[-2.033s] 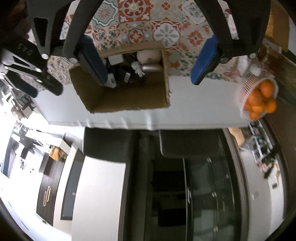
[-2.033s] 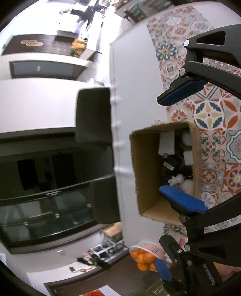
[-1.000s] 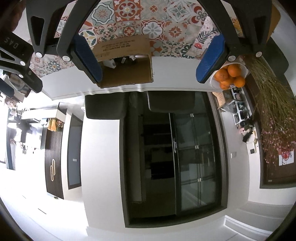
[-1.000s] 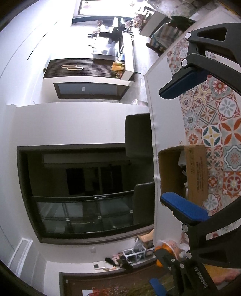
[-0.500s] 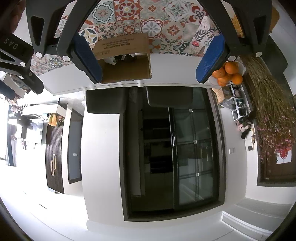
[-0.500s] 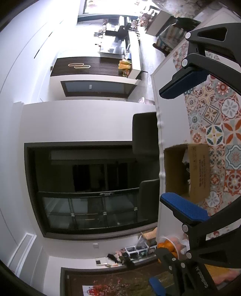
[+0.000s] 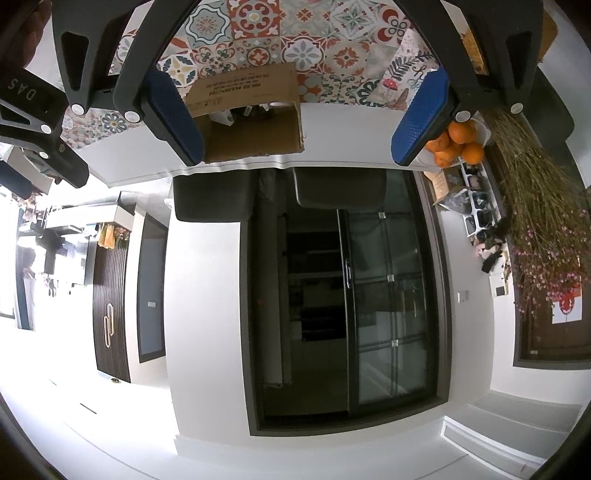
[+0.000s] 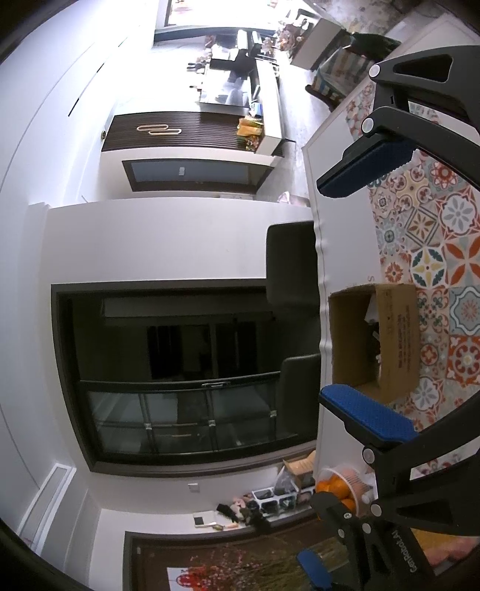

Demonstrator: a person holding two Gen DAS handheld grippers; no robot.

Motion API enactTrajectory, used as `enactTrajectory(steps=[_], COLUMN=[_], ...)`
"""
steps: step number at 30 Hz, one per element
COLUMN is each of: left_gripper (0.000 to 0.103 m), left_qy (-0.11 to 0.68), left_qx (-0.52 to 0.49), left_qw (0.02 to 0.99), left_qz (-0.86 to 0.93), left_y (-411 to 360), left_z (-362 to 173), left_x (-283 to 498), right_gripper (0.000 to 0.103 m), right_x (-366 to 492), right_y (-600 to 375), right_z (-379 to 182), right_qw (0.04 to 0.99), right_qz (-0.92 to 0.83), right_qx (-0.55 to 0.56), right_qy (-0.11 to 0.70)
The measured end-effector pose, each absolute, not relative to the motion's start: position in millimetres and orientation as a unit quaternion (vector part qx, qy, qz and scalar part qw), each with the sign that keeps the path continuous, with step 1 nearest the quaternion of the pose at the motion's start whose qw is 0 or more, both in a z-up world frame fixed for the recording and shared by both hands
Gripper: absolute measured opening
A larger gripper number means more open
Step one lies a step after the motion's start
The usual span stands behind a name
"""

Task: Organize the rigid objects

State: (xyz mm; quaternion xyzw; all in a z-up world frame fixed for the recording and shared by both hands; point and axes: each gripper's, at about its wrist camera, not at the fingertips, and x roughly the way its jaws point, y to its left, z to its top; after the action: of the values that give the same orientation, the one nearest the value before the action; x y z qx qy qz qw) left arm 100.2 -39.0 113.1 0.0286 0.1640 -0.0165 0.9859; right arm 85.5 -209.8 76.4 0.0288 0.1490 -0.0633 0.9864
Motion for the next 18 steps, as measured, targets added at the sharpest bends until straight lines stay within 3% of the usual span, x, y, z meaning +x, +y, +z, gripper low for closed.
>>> enactTrajectory(steps=[18], left_gripper=[0.103], left_qy=[0.163], left_qx=[0.027], left_qw=[0.986], left_qz=[-0.020], left_y=[-39.9], left_z=[113.9], left_x=[97.3], right_gripper=[0.102], right_x=[82.9], right_y=[-210.8], right_z=[79.7], right_qw=[0.987], right_qz=[-0.065], right_qx=[0.029], right_qy=[0.145])
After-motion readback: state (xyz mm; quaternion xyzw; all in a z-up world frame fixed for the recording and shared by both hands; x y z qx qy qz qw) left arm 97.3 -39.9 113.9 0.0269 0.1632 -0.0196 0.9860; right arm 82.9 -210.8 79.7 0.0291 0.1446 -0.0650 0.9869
